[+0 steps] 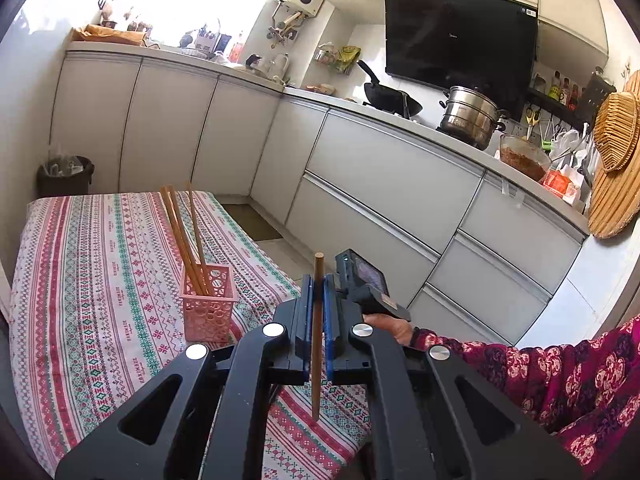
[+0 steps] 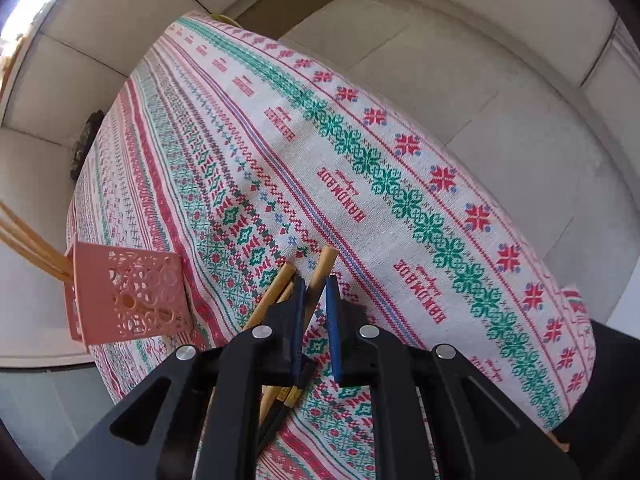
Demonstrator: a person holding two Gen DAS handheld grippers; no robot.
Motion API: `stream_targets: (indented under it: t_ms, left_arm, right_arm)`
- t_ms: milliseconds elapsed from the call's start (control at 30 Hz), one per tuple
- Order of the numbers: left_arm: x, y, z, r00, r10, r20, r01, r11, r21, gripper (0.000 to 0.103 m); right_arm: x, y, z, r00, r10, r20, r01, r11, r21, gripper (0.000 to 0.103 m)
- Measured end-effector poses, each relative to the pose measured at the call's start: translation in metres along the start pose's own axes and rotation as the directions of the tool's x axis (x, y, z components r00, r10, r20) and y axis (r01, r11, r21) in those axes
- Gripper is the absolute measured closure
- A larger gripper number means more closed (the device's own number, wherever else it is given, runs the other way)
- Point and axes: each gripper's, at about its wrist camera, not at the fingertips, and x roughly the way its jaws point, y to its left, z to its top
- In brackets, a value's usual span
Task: Organize utensils
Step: 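Lift the chopstick with the left tool while the right tool grasps another wooden chopstick, then carry both chopsticks over the pink basket and open both tools to drop them in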
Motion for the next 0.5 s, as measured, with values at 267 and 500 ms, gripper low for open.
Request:
stream_targets:
  t_ms: [267,500]
  left_arm:
    - [-0.001,-0.003,0.009,0.991,0.130,0.034,-0.129,0.991,-0.039,0.099]
    - [0.003,-0.017,0.018,0.970,0.240,0.040,-0.237,0.970,-0.056,0.099]
  right_arm:
    - [-0.086,0.010,-0.031,0.951,0.191,0.244,-0.134,0.963,-0.233,0.093]
    - [-0.148,0.036,-0.065,0.877,0.334,0.345,-0.167,0.886,-0.432,0.095]
